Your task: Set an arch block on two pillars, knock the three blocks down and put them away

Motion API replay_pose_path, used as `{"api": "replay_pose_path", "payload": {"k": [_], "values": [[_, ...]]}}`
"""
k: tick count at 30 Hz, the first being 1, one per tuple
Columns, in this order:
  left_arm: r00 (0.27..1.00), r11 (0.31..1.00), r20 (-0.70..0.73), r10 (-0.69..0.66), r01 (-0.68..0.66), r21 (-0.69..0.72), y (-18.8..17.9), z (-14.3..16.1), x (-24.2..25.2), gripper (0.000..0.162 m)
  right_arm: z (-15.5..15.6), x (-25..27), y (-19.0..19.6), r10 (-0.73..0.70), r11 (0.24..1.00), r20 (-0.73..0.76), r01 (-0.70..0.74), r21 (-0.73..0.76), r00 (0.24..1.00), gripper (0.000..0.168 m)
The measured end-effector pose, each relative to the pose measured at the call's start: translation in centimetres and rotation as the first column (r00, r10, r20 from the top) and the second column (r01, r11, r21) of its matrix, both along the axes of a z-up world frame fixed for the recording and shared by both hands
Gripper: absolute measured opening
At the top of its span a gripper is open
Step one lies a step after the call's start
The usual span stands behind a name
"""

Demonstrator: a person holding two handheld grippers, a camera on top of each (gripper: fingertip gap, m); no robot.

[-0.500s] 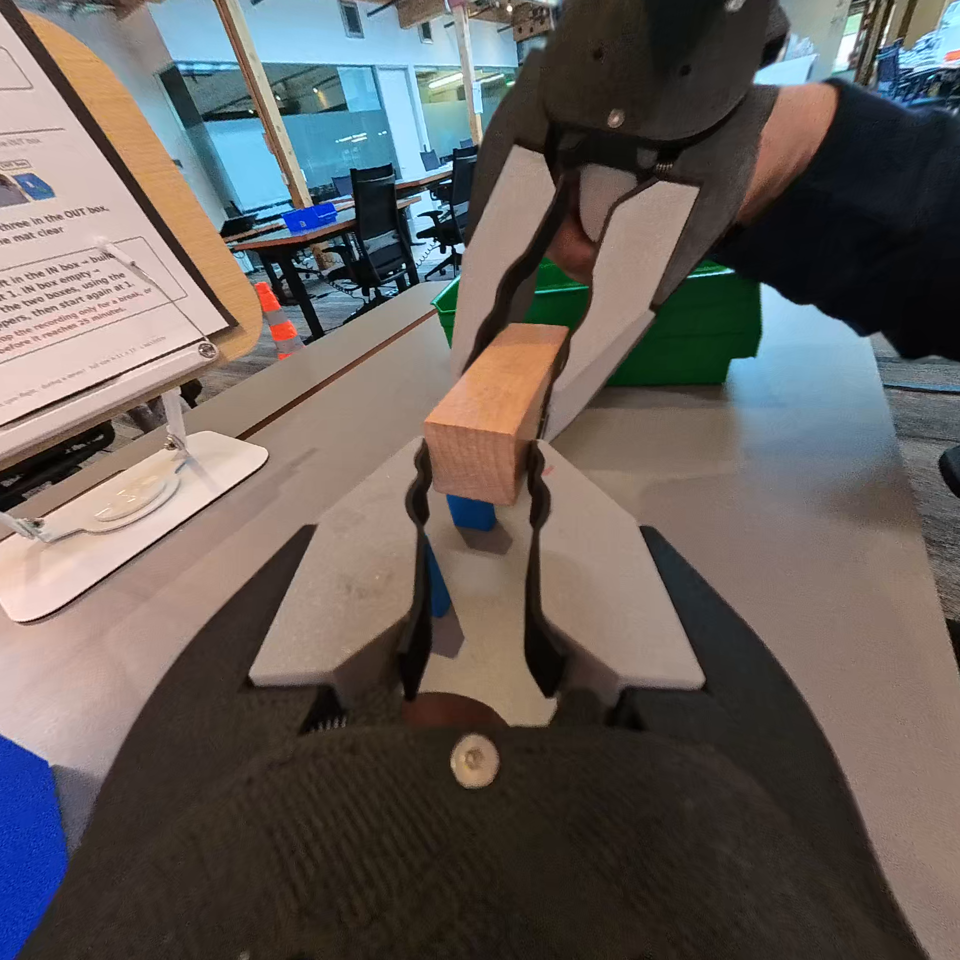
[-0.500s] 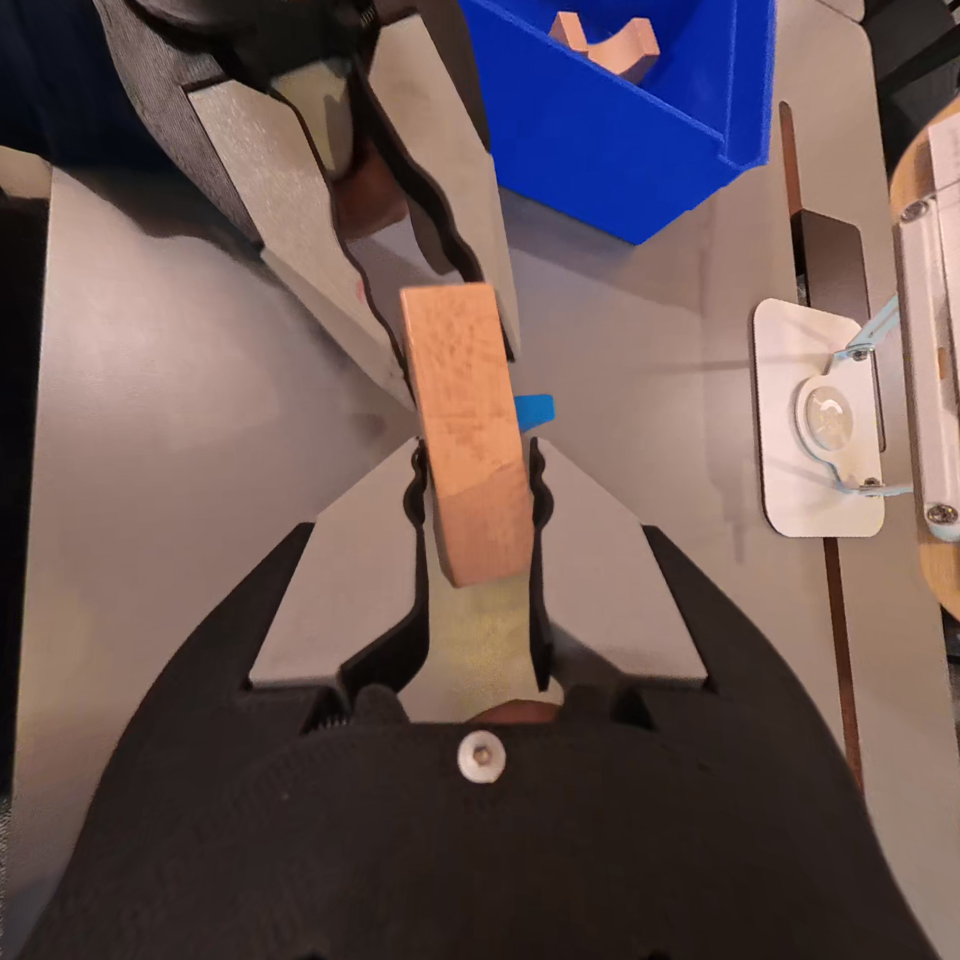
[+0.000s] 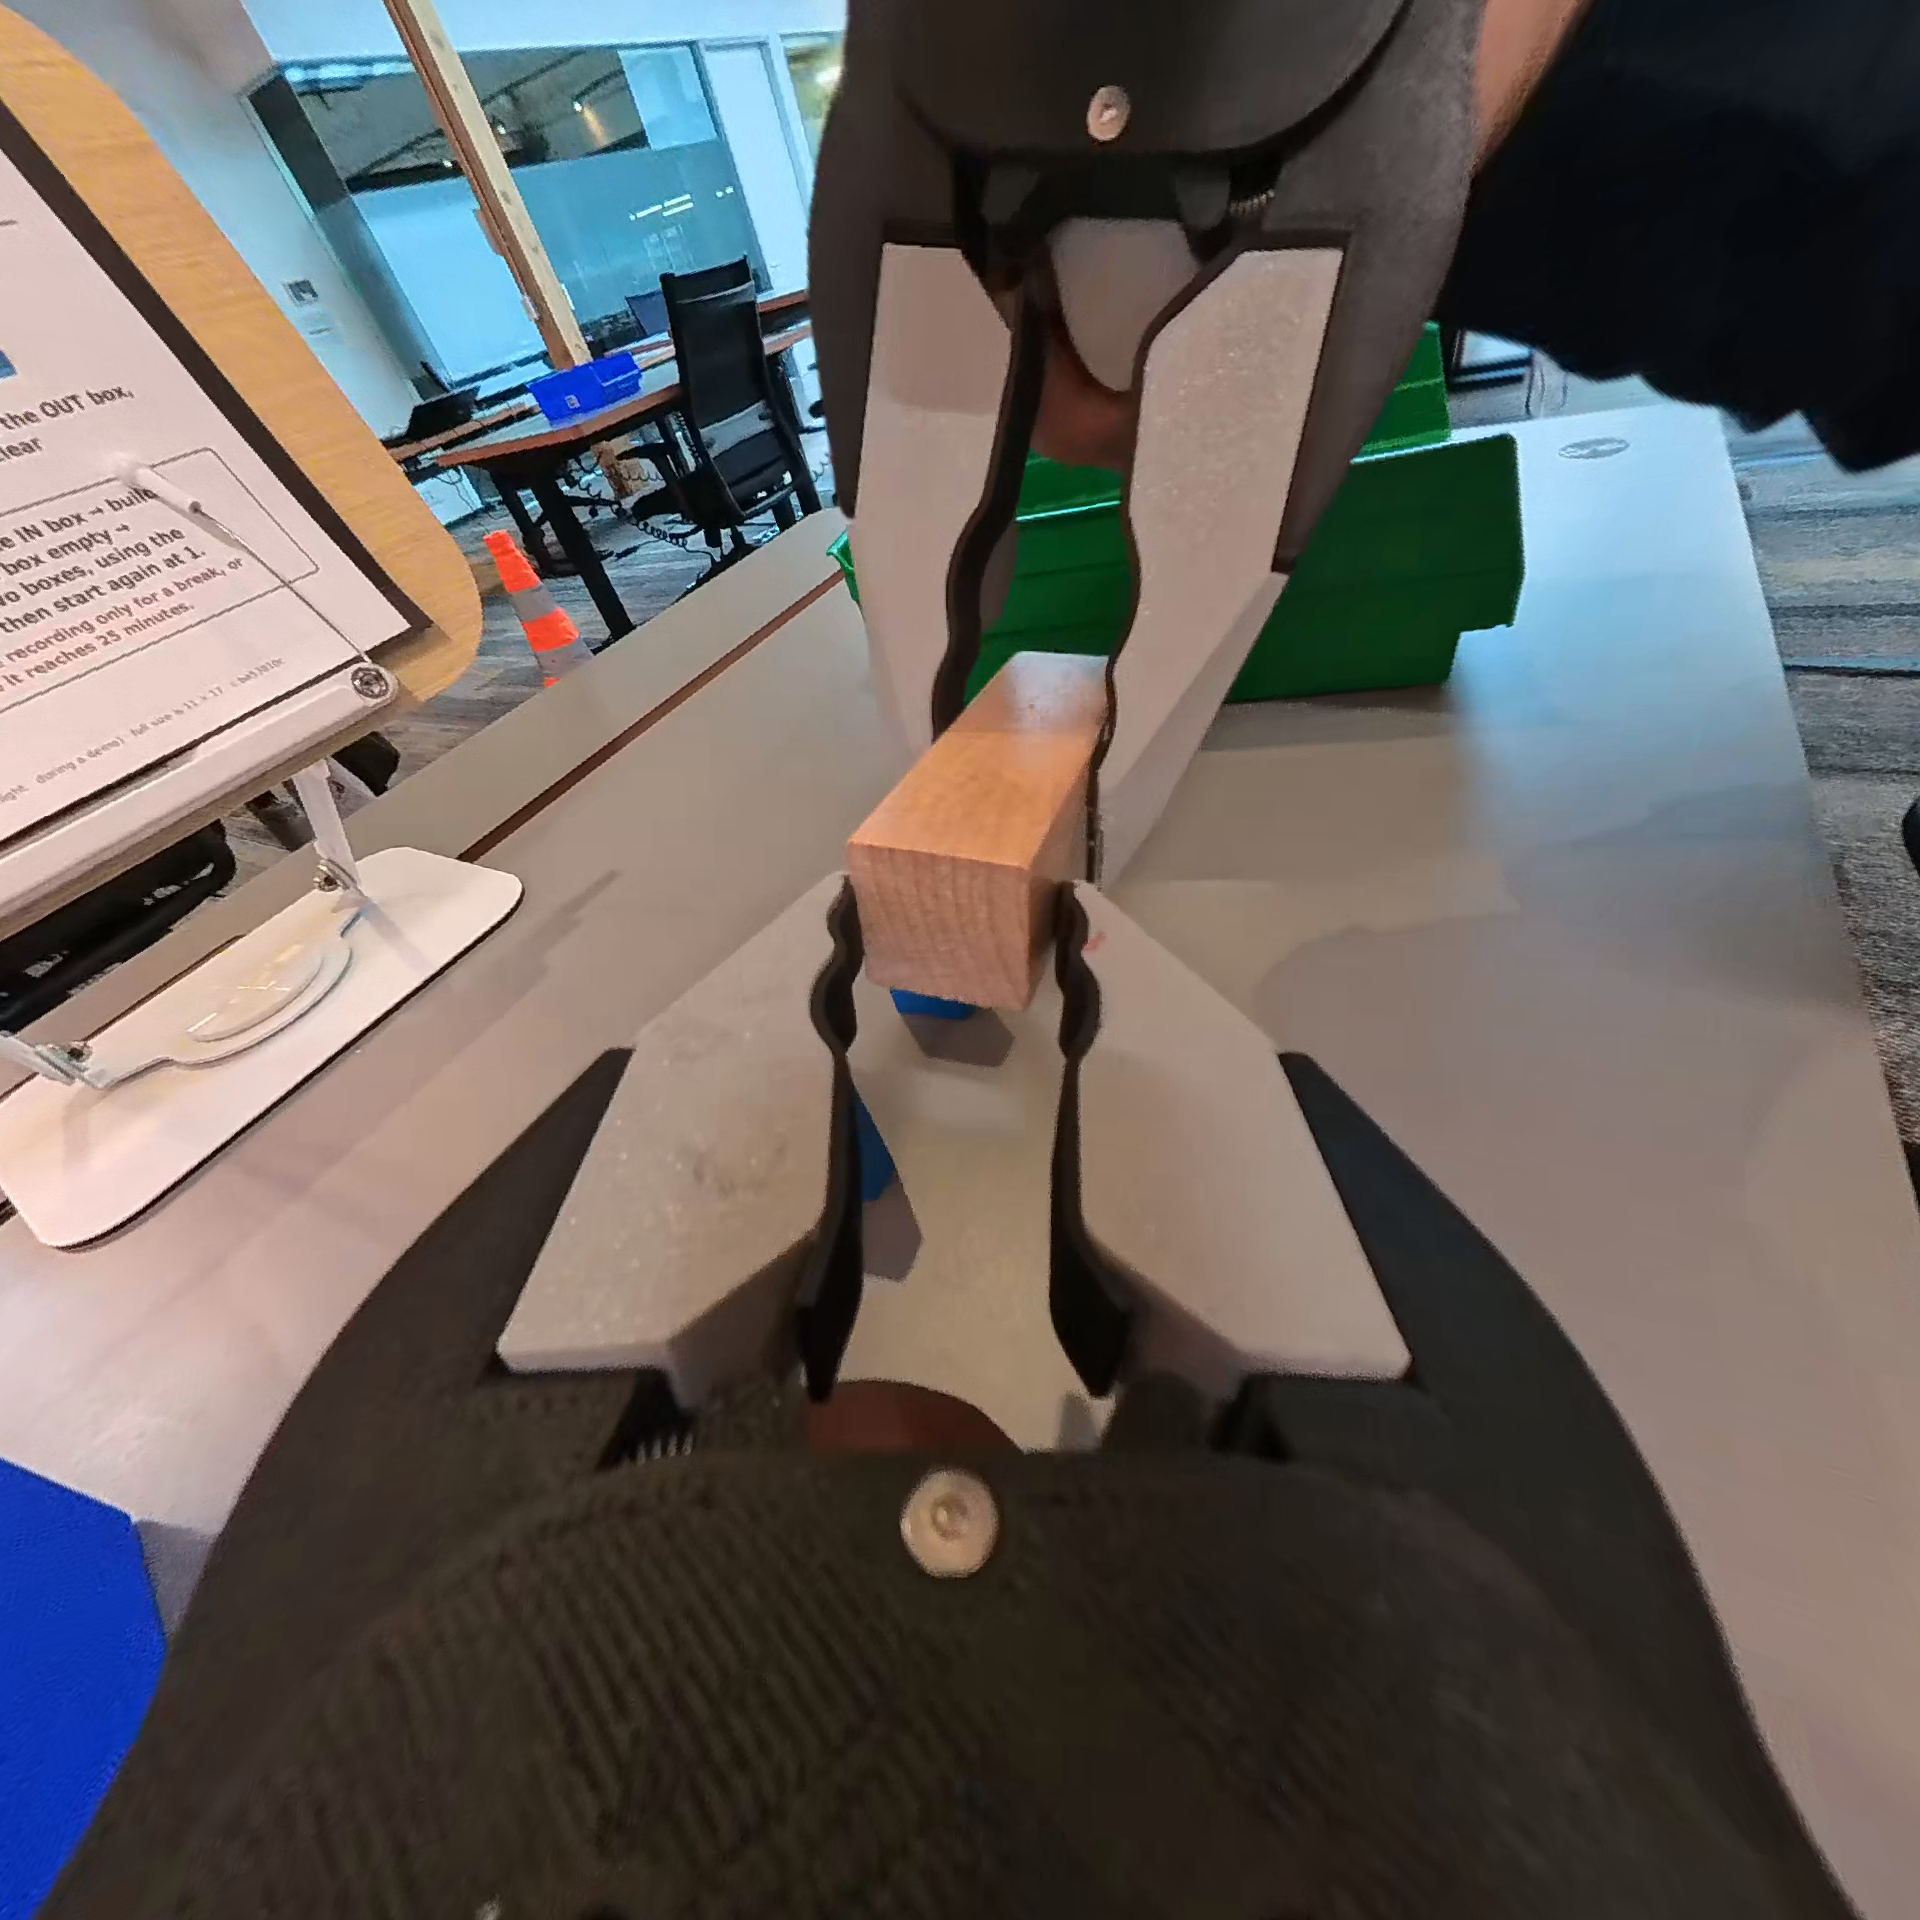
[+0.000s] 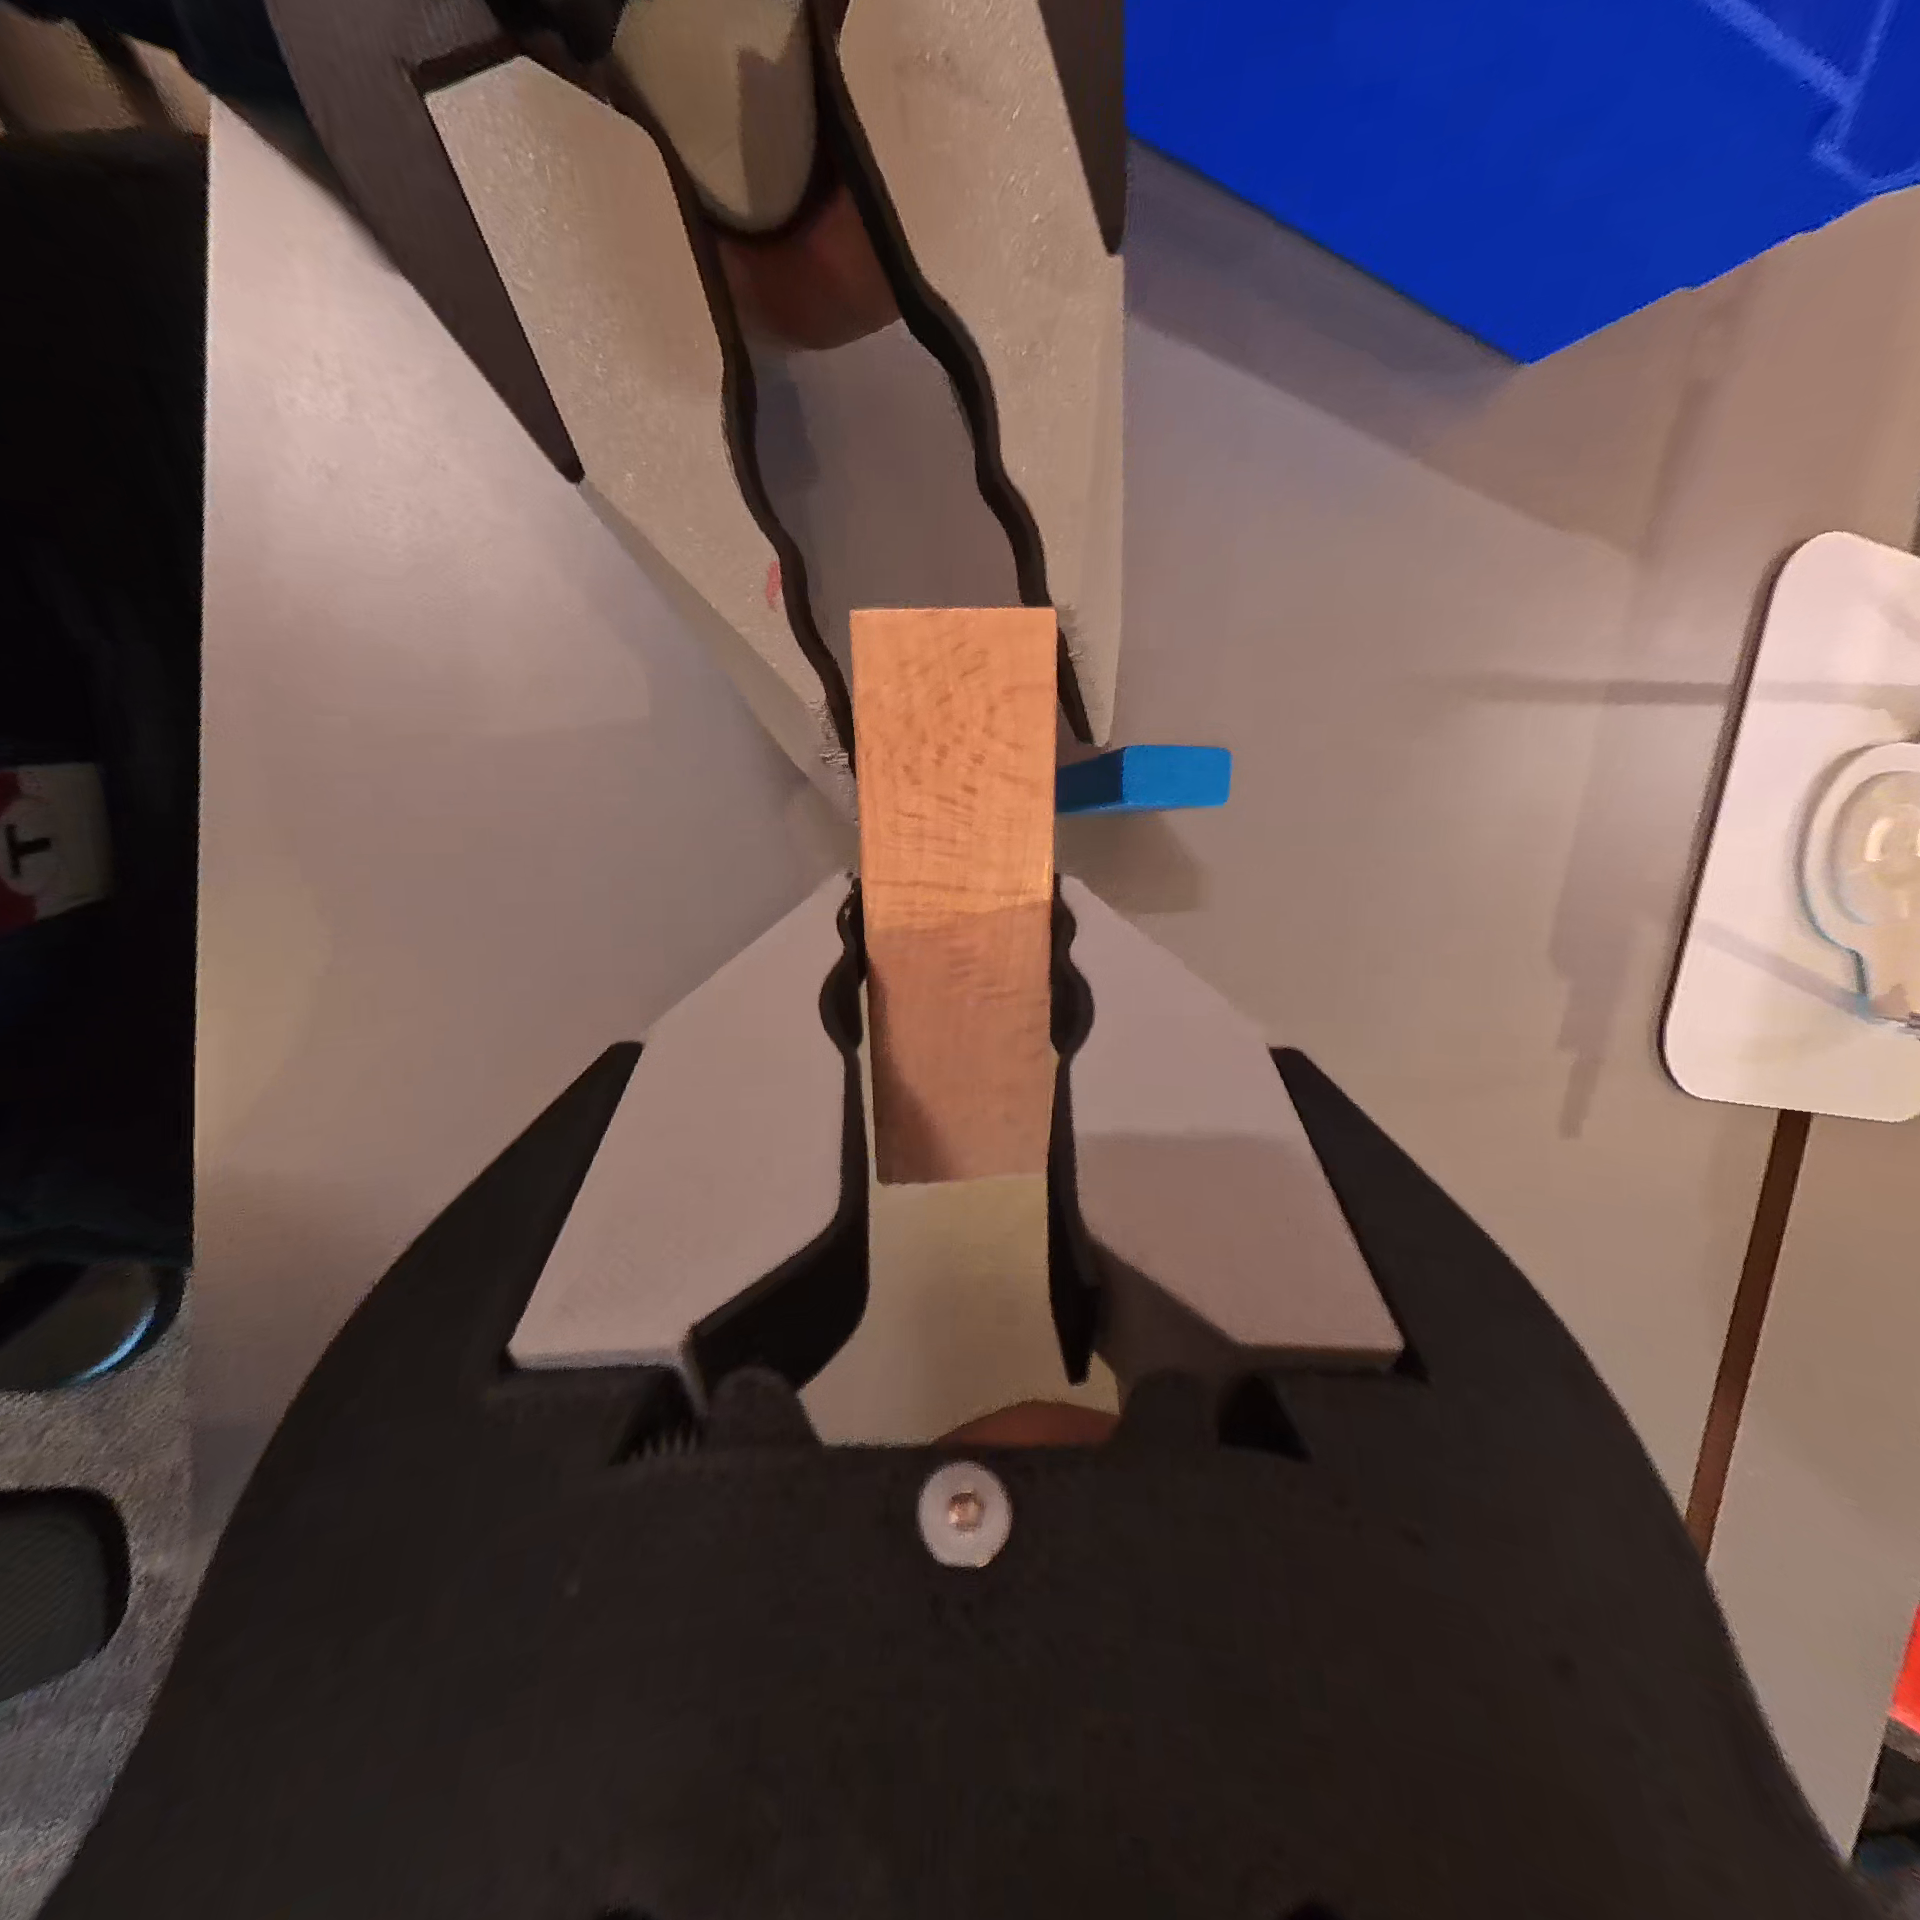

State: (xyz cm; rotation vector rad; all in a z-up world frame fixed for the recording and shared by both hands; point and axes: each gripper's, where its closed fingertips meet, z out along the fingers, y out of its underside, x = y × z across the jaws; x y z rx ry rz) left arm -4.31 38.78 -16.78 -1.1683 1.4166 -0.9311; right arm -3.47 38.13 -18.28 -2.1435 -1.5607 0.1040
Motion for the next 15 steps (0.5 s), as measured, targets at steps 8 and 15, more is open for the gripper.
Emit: {"api": "replay_pose_path", "payload": {"k": [8,15], "values": [[1.0,1.0,0.02,0.017,-0.017,-0.02,0.41,0.41,-0.17,0.035,0.5,0.14,0.39,-0.014,1.0,0.02,0.014,-0.004,1.0,0.031],[1.0,1.0,0.001,0.027,-0.027,-0.004,0.46,-0.02,0.0,0.035,-0.03,0.26,0.53,-0.014,1.0,0.07,0.013,0.003,0.997,0.031]]}}
